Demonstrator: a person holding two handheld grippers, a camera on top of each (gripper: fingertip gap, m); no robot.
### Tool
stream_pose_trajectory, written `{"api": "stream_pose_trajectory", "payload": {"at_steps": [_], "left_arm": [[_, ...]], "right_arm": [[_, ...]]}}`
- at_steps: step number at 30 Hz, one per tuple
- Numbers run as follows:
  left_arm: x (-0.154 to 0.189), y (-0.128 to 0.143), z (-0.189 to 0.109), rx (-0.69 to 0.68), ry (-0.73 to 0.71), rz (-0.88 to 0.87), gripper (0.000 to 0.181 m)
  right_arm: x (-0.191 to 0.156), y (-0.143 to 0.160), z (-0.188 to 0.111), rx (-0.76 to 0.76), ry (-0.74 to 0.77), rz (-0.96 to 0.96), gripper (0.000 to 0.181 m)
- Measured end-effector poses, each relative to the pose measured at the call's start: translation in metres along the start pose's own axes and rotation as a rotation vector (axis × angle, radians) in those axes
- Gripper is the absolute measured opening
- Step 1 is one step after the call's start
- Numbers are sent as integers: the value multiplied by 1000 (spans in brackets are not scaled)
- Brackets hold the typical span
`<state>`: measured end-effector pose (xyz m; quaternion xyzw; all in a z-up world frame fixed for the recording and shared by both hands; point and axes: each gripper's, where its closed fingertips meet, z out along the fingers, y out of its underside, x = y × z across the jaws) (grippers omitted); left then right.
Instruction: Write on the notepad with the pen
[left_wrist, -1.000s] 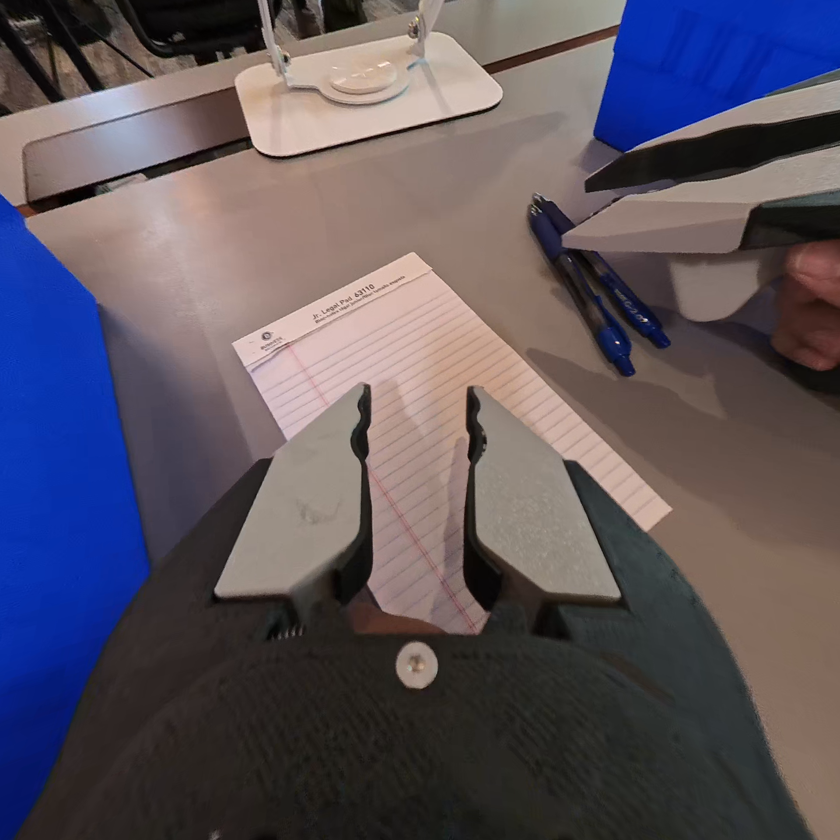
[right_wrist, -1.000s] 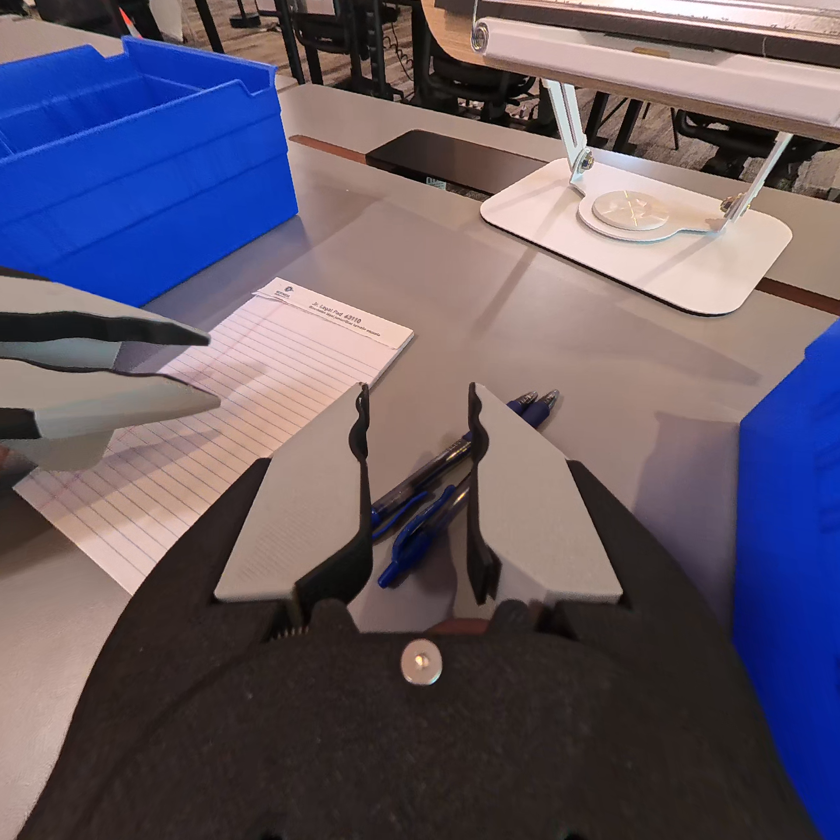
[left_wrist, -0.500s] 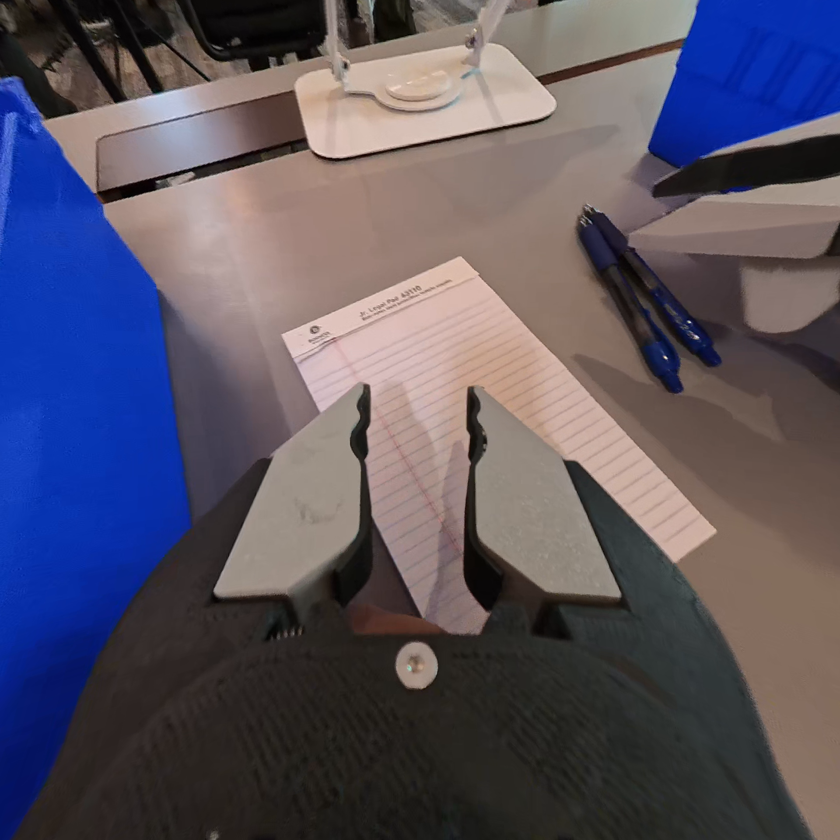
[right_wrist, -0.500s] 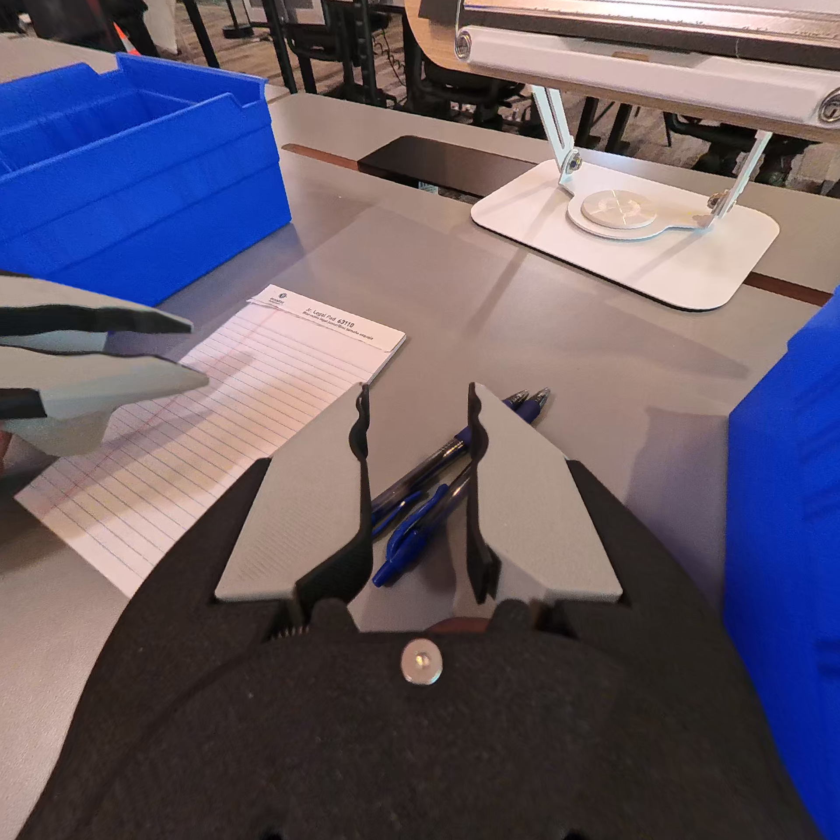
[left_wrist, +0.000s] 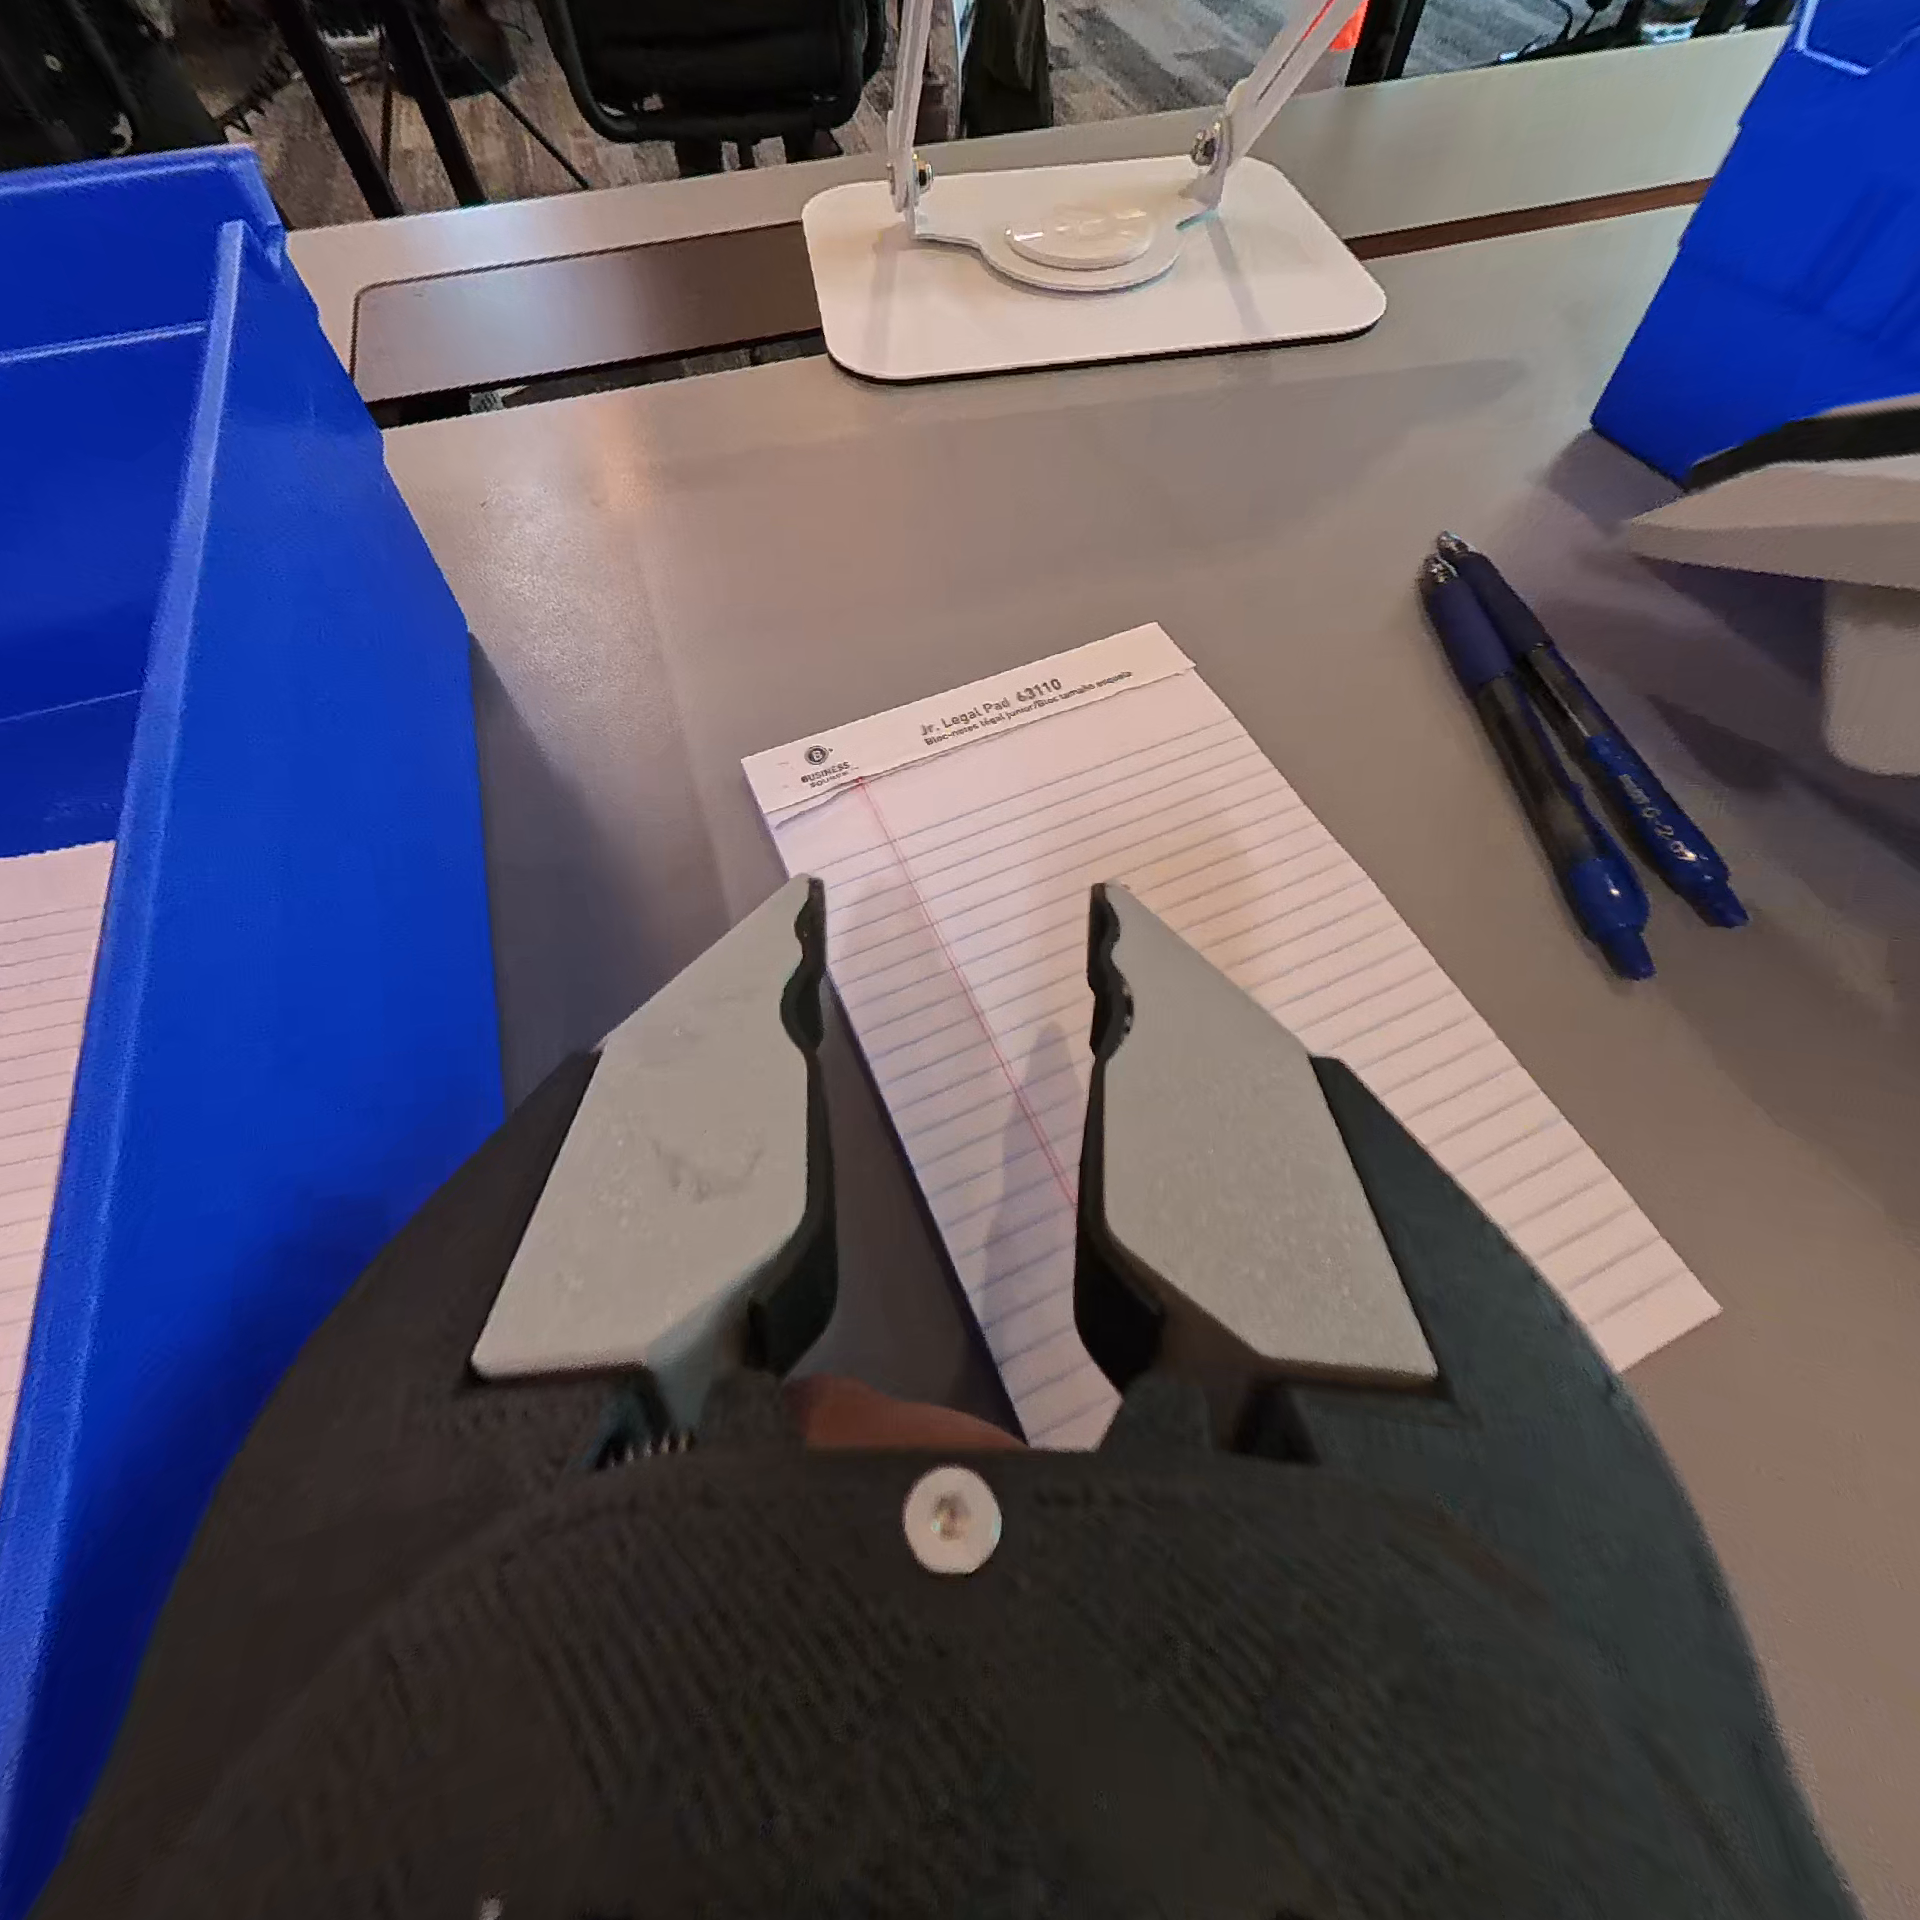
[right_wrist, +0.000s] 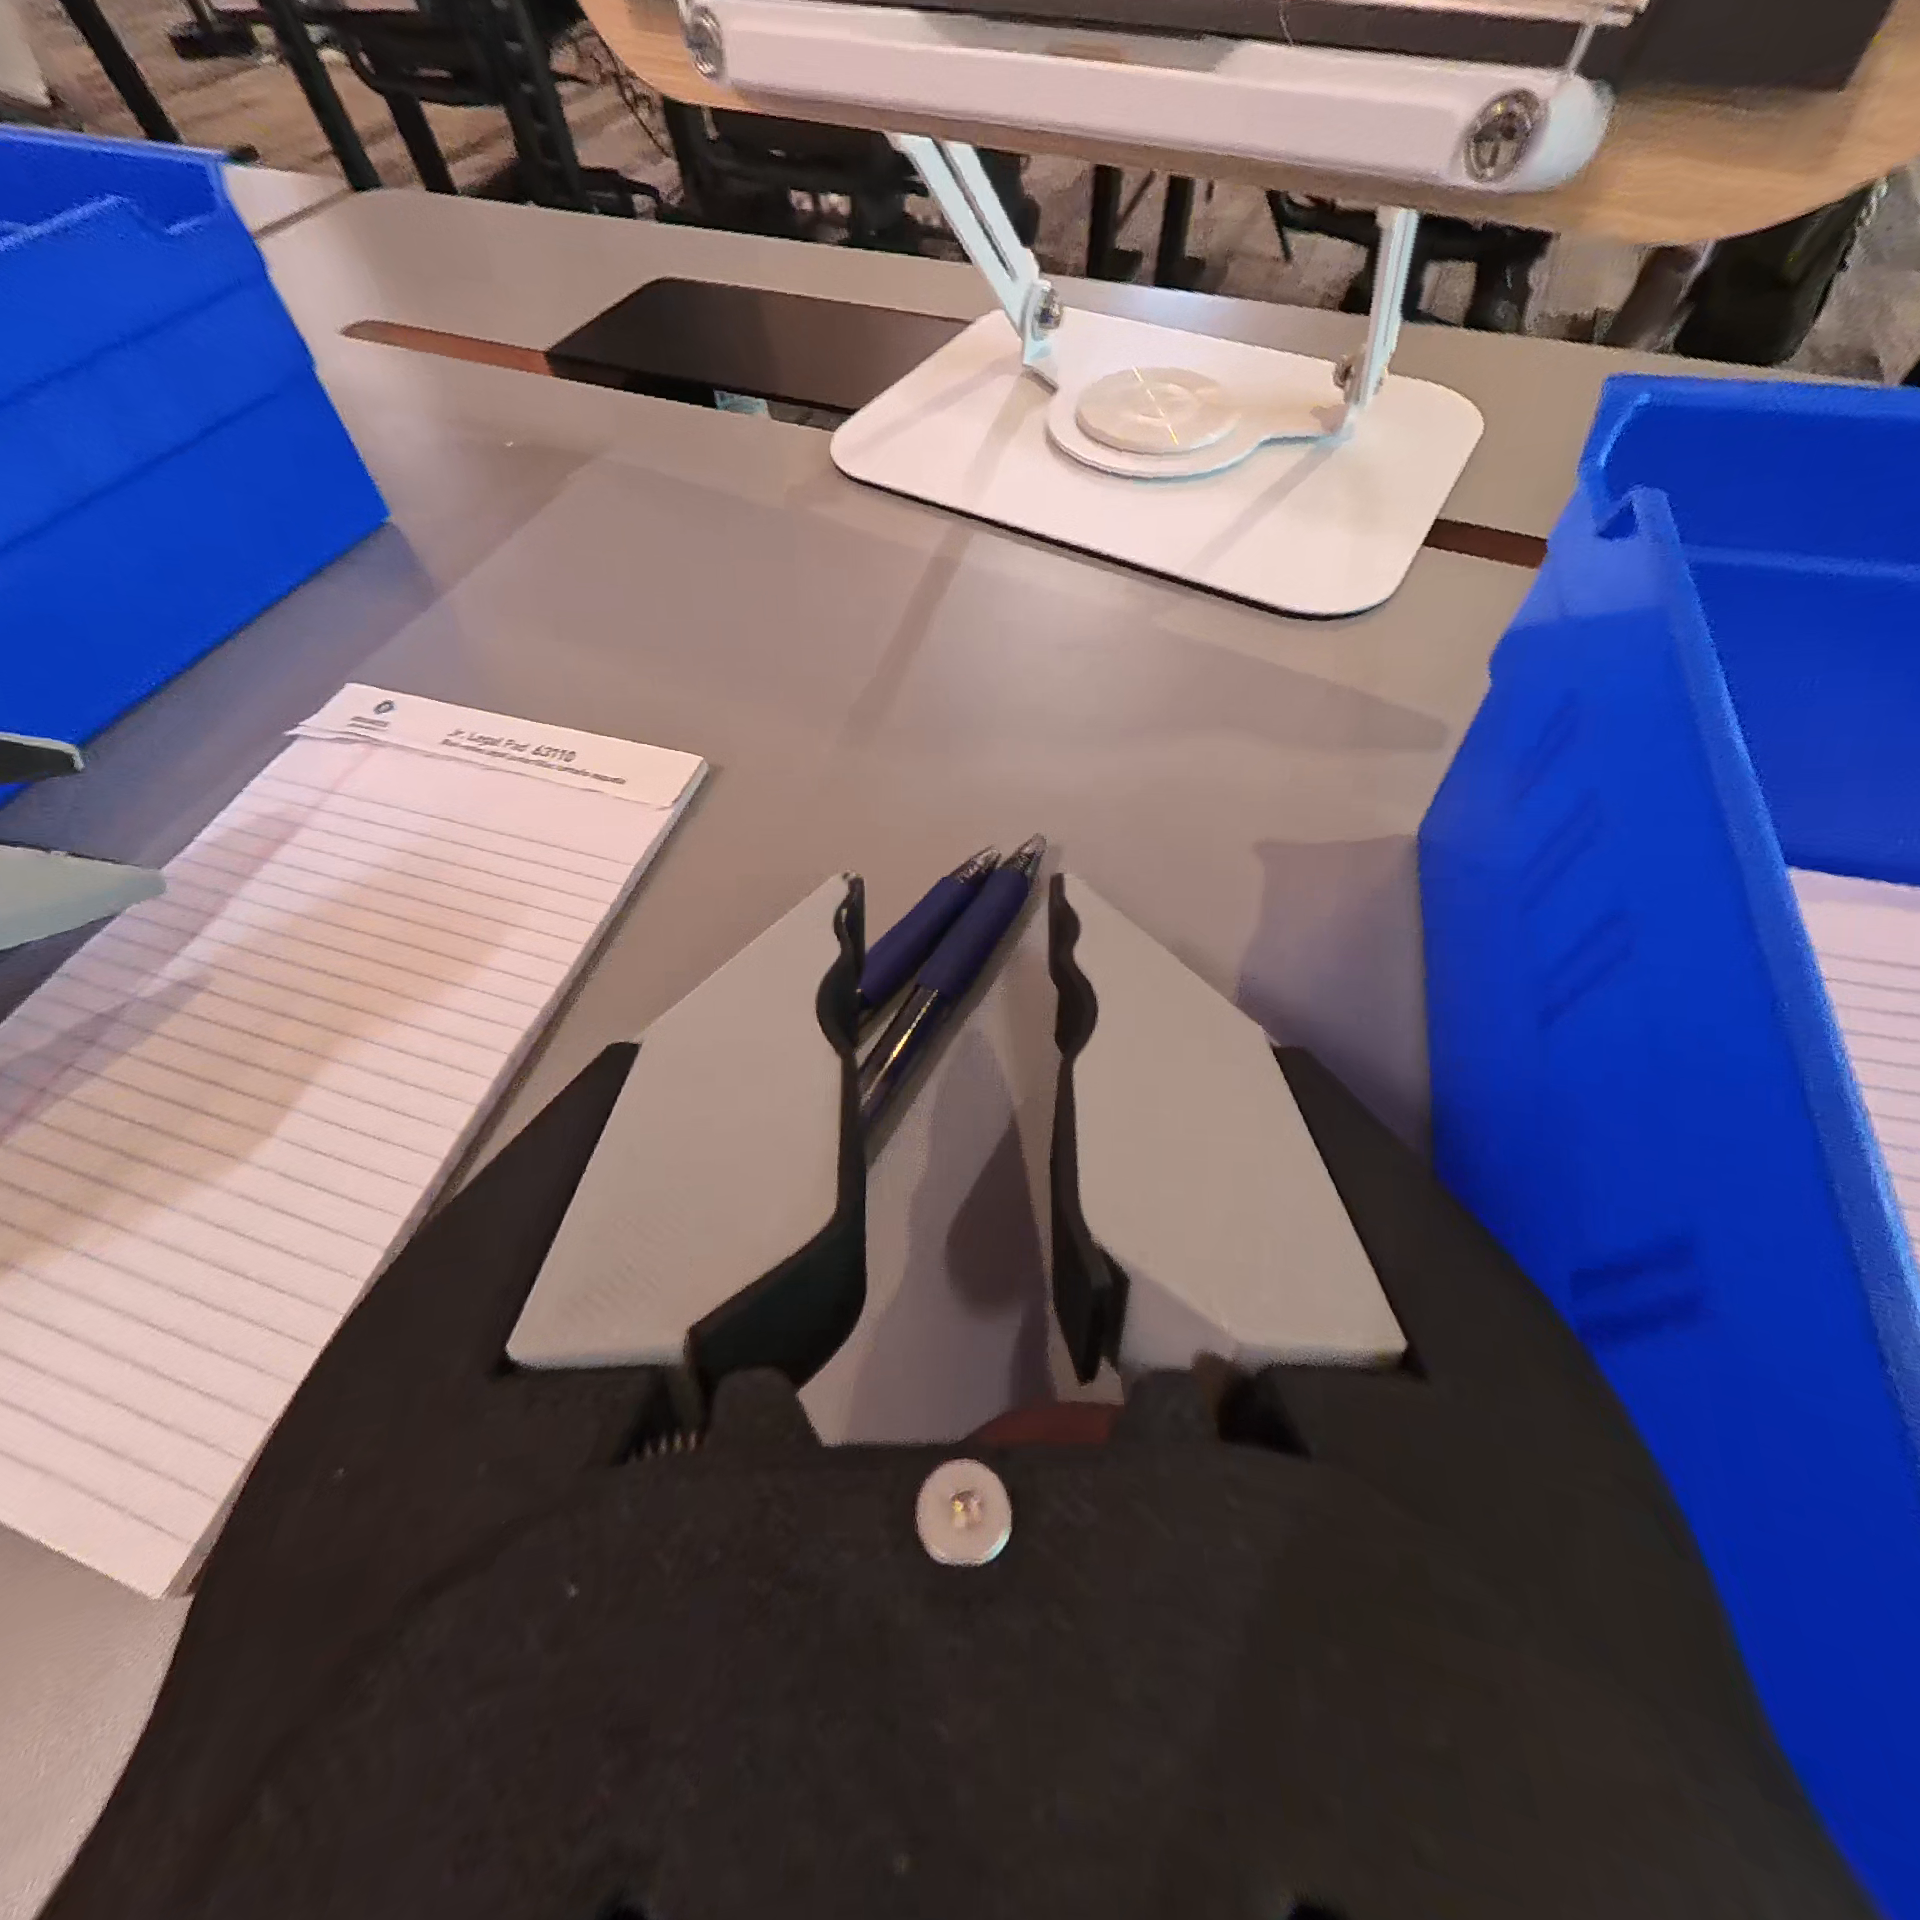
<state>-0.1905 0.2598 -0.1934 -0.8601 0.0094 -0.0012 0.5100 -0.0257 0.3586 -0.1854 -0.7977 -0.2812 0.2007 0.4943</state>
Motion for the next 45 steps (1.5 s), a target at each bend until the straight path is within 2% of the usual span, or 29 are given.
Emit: {"api": "stream_pose_trajectory", "payload": {"at_steps": [10,13,16,18,21,23,26,31,38,42,45], "left_arm": [[-15,1,4,-14,-12,-104,54],[-14,8,10,-70,8,-122,54],[4,23,20,-189,91,-52,48],[12,26,22,-215,89,49,57],[39,28,19,-206,201,186,9],[43,29,18,-204,195,230,0],[48,33,10,-206,196,235,0],[66,44,-13,-237,406,108,0],[64,39,-4,-225,347,109,0],[58,34,3,-218,314,86,0],[54,23,1,-143,289,73,0]], "right_arm": [[-15,20,8,-138,24,-149,31],[-20,29,11,-197,12,-192,31],[-26,24,10,-166,2,-208,31],[-30,24,9,-165,-16,-198,32],[-28,24,9,-171,-9,-204,33],[-23,25,8,-181,6,-202,33],[-15,24,5,-188,18,-172,33],[-16,31,5,-230,10,-177,35],[-24,46,9,-299,-31,-182,33],[-17,45,8,-298,-18,-171,41],[-19,40,6,-269,-25,-179,39]]}}
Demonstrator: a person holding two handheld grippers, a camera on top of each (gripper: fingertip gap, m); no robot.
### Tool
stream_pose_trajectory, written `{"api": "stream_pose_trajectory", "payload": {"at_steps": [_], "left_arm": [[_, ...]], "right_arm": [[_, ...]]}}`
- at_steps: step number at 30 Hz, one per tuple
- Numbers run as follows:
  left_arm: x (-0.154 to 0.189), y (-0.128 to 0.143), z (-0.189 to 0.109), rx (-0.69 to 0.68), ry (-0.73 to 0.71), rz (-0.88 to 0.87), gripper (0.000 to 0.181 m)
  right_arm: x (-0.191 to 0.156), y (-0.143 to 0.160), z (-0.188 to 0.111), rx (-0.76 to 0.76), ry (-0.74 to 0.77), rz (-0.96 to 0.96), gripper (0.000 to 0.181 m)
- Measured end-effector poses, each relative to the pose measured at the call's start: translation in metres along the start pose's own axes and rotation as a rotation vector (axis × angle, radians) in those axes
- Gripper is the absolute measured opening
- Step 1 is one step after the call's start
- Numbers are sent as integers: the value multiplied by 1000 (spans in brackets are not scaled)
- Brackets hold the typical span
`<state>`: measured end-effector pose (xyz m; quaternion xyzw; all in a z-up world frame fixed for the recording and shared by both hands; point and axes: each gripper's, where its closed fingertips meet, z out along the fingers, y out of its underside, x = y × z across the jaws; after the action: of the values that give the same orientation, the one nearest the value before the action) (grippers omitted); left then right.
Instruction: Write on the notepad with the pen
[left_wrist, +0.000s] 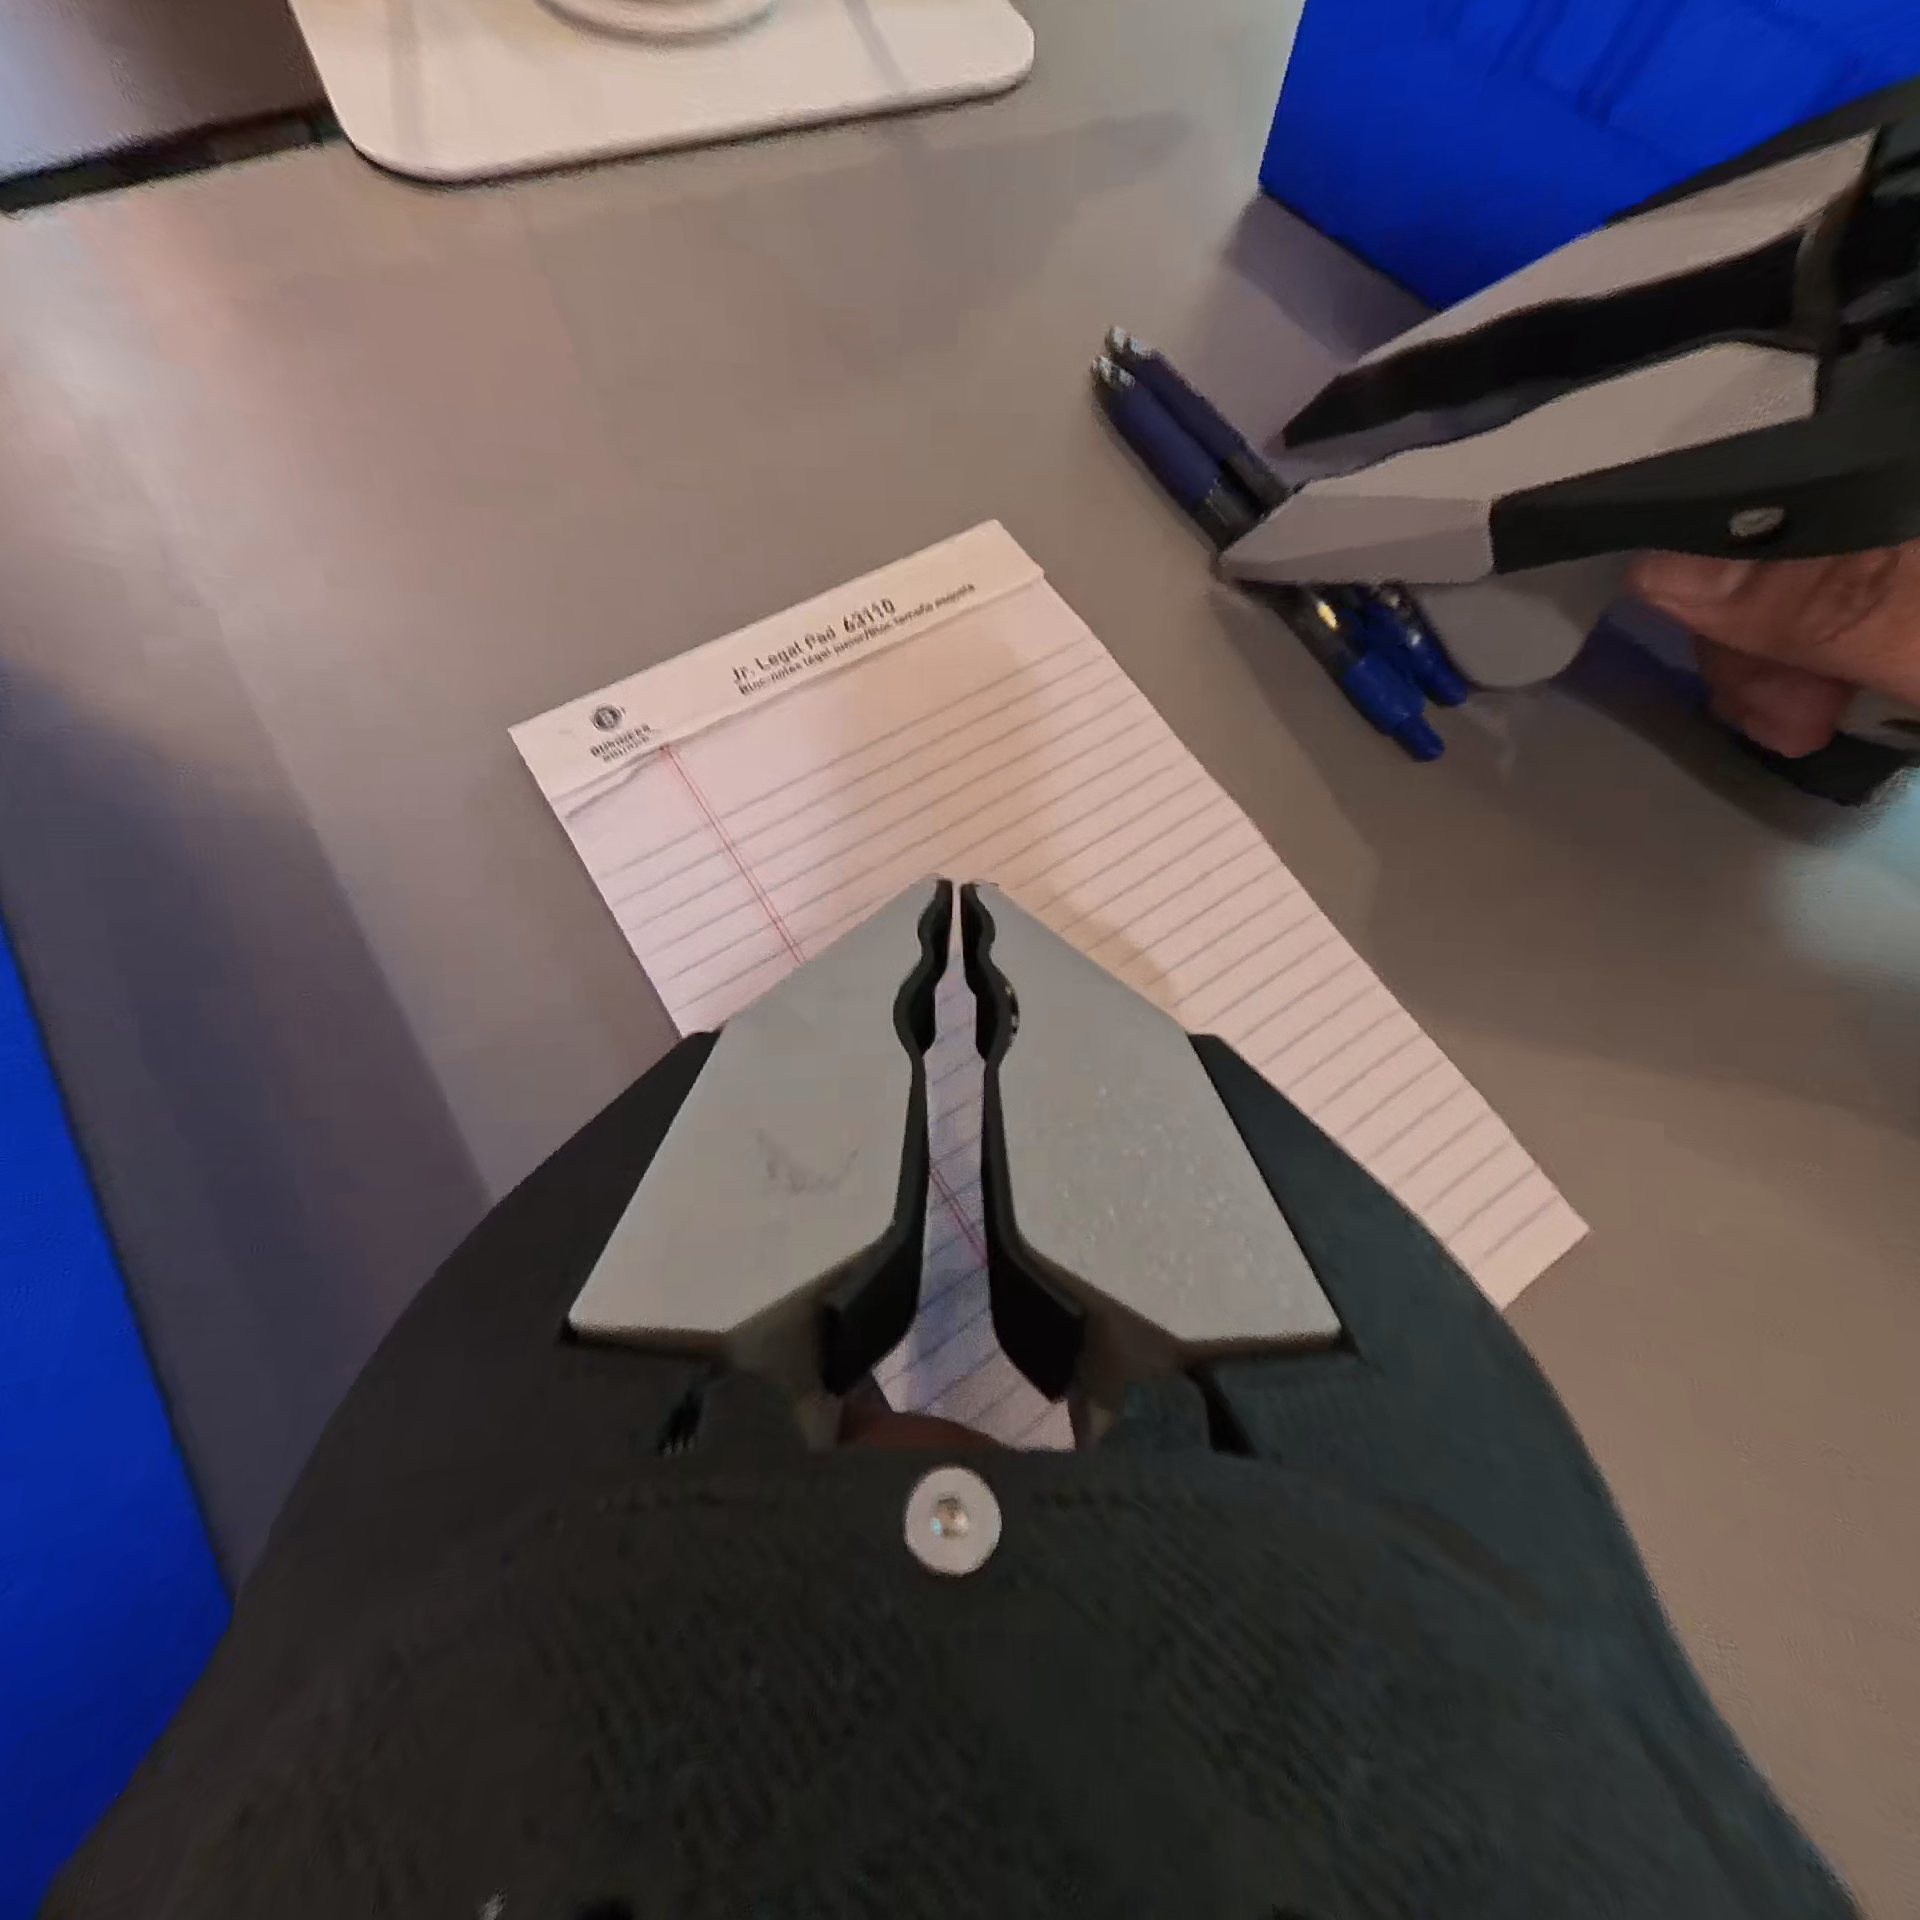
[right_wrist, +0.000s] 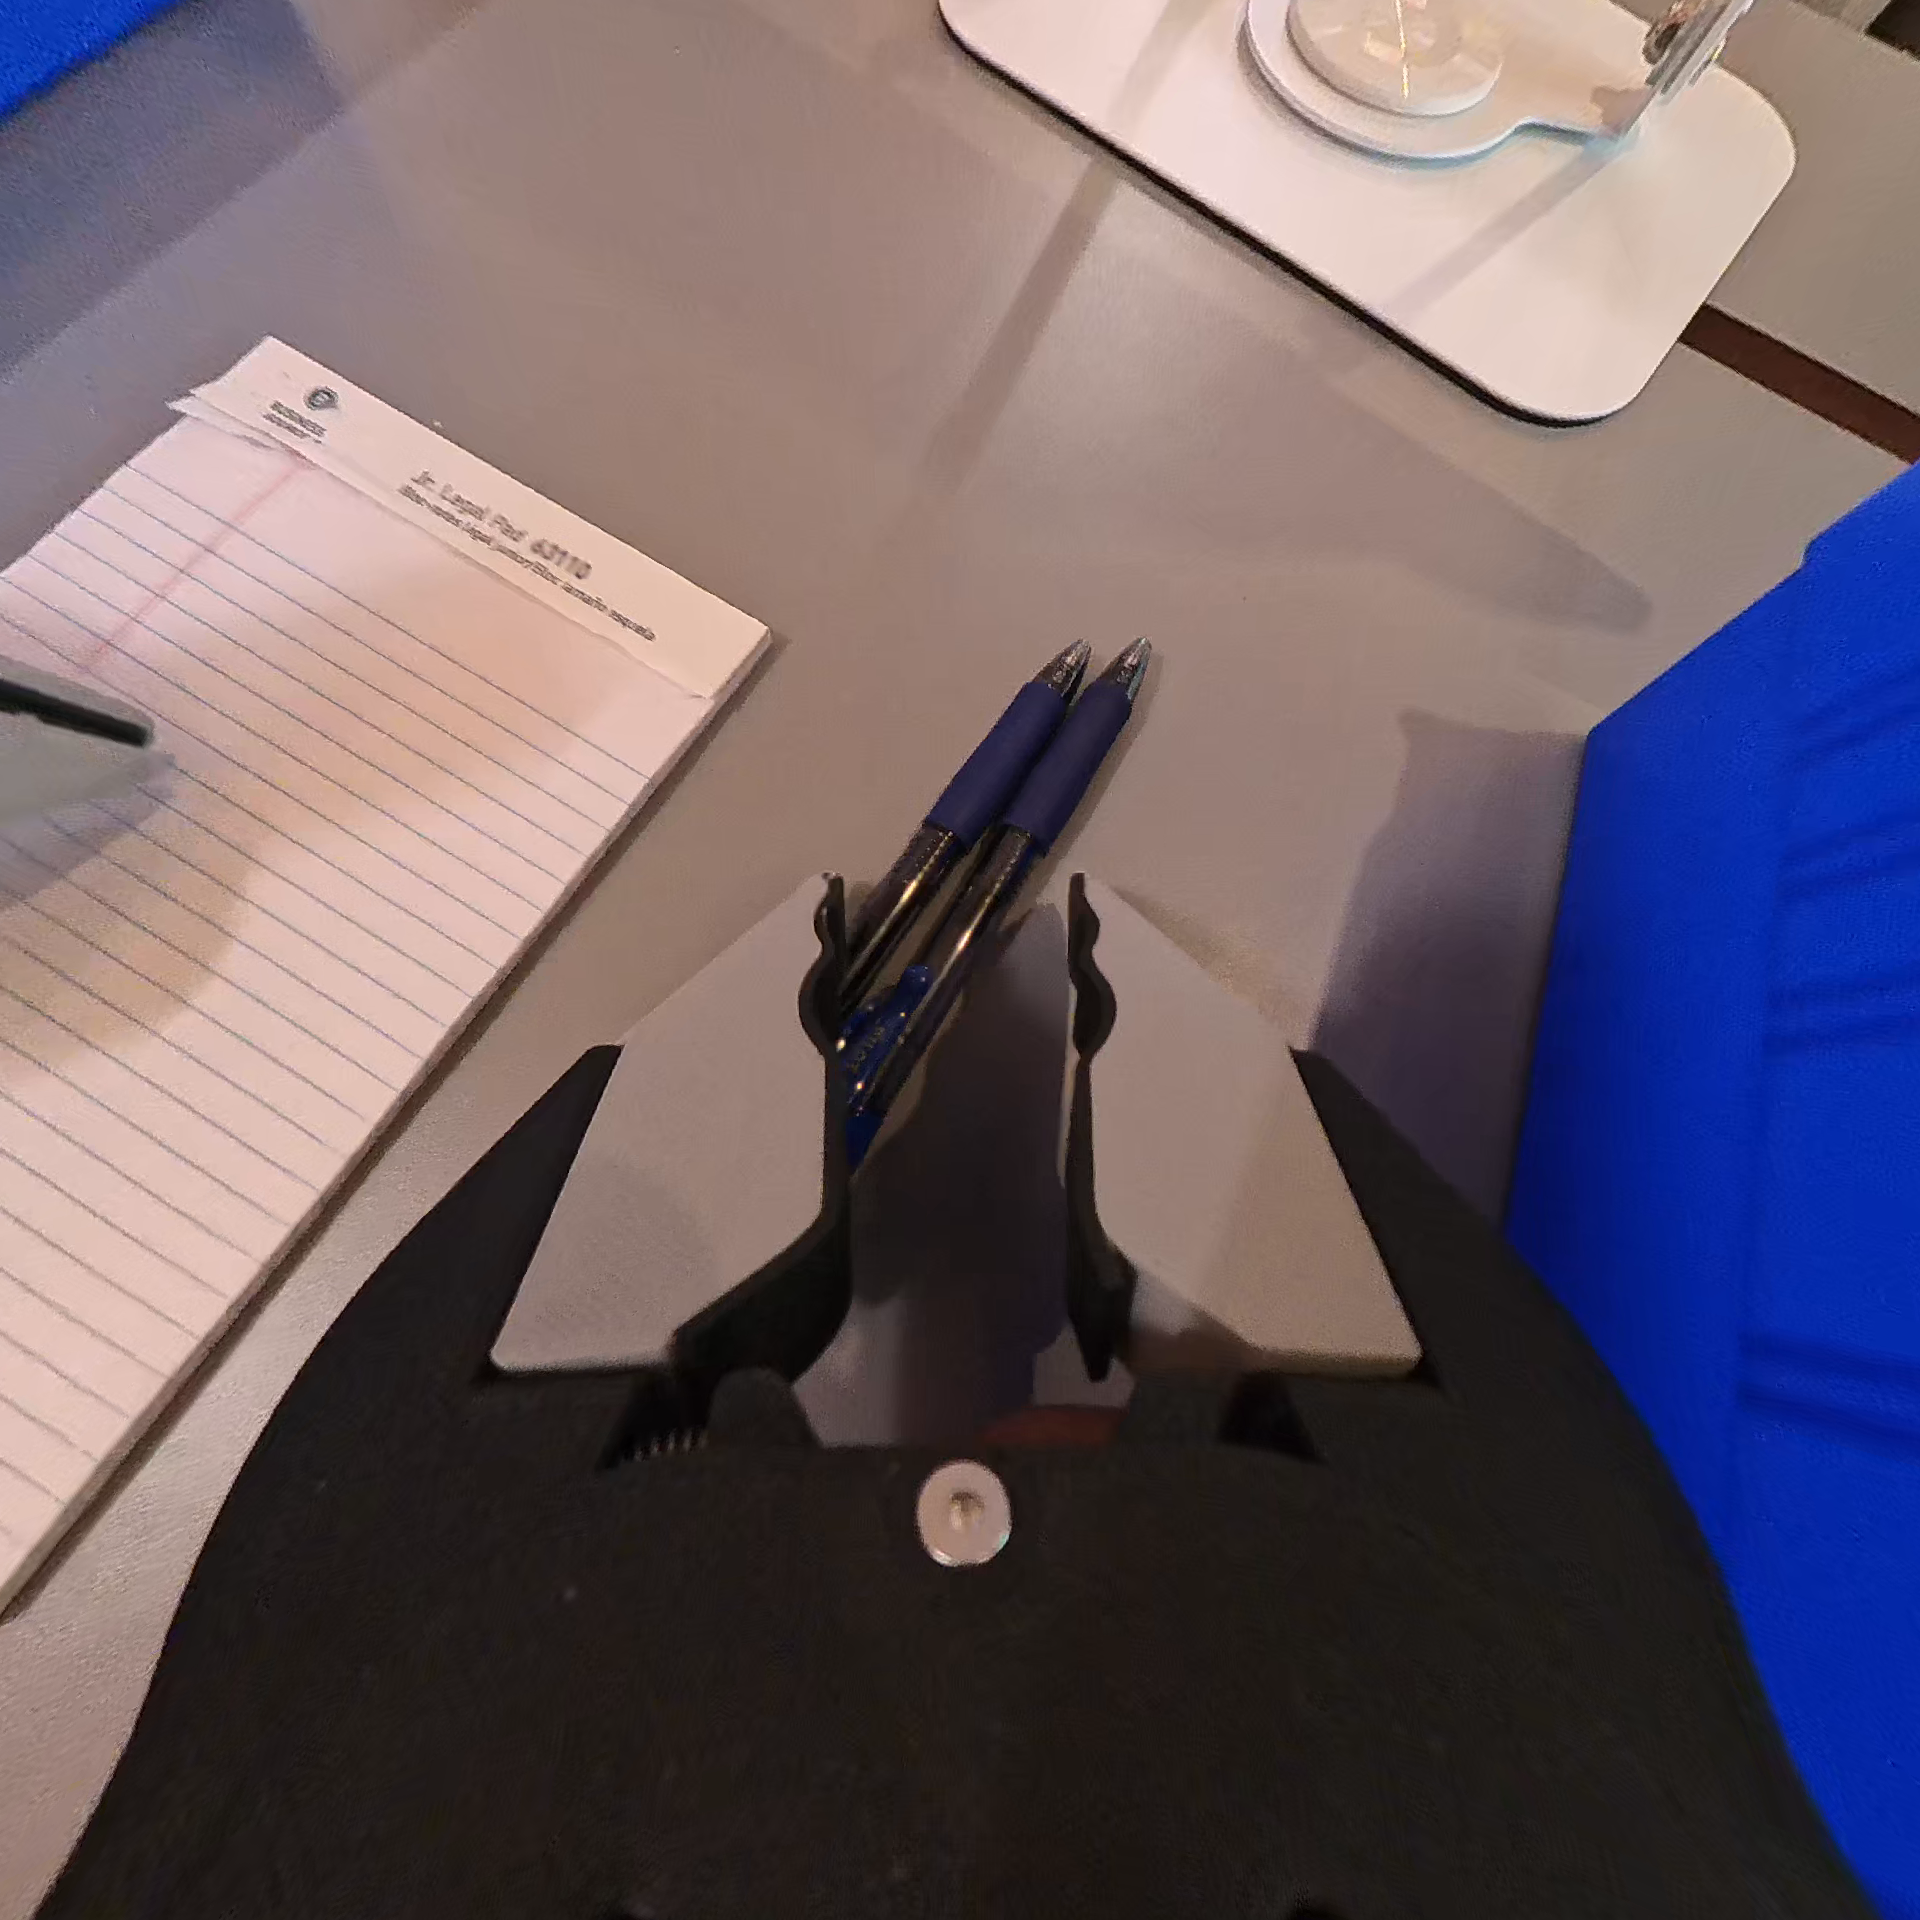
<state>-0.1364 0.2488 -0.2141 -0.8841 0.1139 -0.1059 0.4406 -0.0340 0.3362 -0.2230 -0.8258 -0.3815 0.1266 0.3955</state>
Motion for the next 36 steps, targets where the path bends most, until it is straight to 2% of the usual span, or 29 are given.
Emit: {"api": "stream_pose_trajectory", "payload": {"at_steps": [4,13,16,19,25,31,36], "left_arm": [[5,-17,-10,111,28,-31,3],[2,-13,-7,84,-5,5,9],[2,-12,-7,83,-5,1,9],[1,-12,-7,83,-4,-3,9],[0,-9,-6,69,-14,6,10],[-2,-10,-6,71,-9,-9,10],[-2,-9,-6,68,-11,-4,10]], "right_arm": [[-7,-8,-3,36,-10,-21,30],[-14,1,4,-29,8,-118,35],[-14,-8,-3,17,32,-147,33],[-25,-20,-9,89,-41,-129,32],[-22,6,0,-58,-52,-108,22],[-18,11,-4,-79,-70,-81,26],[-26,9,-1,-60,-118,-74,13]]}}
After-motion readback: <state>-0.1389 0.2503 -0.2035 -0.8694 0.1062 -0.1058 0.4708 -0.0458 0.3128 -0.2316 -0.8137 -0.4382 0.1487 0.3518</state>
